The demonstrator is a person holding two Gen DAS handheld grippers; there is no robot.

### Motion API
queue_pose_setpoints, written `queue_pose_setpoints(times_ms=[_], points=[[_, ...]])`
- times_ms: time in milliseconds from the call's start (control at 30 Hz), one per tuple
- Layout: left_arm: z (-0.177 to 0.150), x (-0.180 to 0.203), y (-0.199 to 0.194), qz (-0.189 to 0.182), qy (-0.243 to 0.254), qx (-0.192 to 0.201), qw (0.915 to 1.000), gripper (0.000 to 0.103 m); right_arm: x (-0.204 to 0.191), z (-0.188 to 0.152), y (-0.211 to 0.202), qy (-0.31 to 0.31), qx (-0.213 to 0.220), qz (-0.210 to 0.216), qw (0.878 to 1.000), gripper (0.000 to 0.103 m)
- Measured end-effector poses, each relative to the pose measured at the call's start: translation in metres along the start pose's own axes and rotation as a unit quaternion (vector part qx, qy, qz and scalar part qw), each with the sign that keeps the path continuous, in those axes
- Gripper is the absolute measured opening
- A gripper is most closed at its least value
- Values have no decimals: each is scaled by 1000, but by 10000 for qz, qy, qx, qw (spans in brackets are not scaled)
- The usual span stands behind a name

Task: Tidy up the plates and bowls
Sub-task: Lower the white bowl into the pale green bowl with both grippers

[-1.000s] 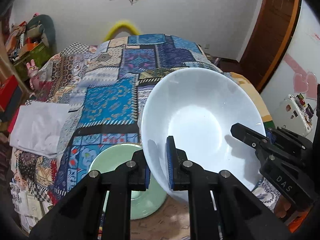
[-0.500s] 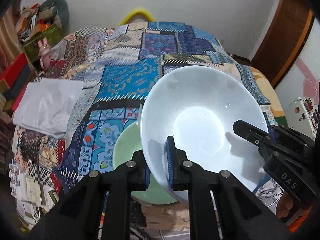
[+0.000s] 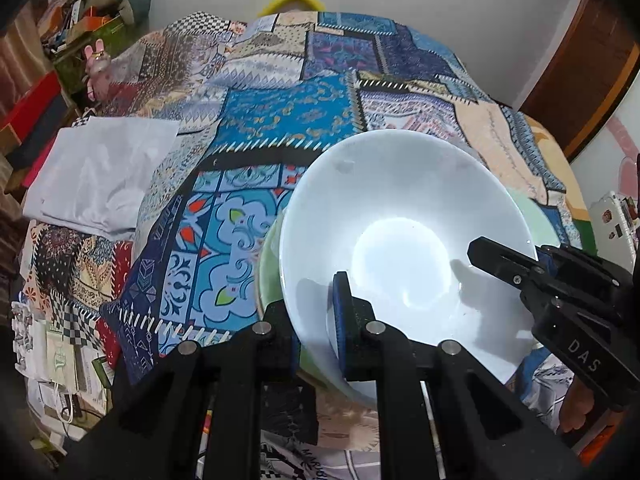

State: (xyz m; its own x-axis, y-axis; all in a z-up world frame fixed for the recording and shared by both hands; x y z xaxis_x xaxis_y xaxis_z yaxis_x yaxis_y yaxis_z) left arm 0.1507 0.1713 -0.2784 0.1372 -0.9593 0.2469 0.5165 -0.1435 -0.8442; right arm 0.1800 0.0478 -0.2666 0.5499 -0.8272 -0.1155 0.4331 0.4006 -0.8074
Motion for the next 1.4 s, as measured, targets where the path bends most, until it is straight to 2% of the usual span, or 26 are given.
queue_pose_setpoints(times_ms=[233, 767, 900, 1033, 1100, 1200, 1300, 1333, 1400], points=[[-6, -11, 9, -29, -89, -112, 9999, 13, -1, -4, 9, 5, -153, 50, 9999, 15], [-1, -10, 18, 193, 48, -189, 9996, 14, 10, -1, 2, -67, -78, -64, 9999, 19], [0, -3, 19, 266, 213, -272, 9990, 22, 12, -3, 1, 2, -110, 69, 9999, 19], [0, 3, 17, 240, 187, -374, 9988, 37, 12, -4, -2, -17, -104, 79, 9999, 19], [1, 5, 14, 220, 162, -381, 9989, 40, 13, -4, -5, -1, -70, 94, 9999, 19], [3, 7, 9, 220, 133, -334, 9991, 44, 14, -4, -8, 18, -42, 126, 9999, 21], [5, 6, 2, 163, 38, -282, 9995, 53, 16, -5, -7, 27, -54, 133, 9999, 21], [5, 5, 1, 200, 43, -229, 9995, 58, 16, -6, -6, 31, -70, 140, 9999, 22], [8, 5, -8, 277, 131, -42, 9995, 60, 17, -7, -5, 32, -94, 146, 9998, 22]])
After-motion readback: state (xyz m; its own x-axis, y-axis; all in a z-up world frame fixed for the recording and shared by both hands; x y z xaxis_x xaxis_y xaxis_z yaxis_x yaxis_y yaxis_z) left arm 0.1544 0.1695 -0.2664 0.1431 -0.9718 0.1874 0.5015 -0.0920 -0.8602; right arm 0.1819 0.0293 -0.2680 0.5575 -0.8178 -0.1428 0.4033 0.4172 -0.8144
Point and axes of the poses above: each gripper's, at about its wrist camera, not at the fingertips, and y roughly the way its jaws point, x to its right, z to its top, the point moved 9 cm from there along y, roughly the way its jaws point, and after that the axes turned 8 degrees about -z, right-handed, at the moved point
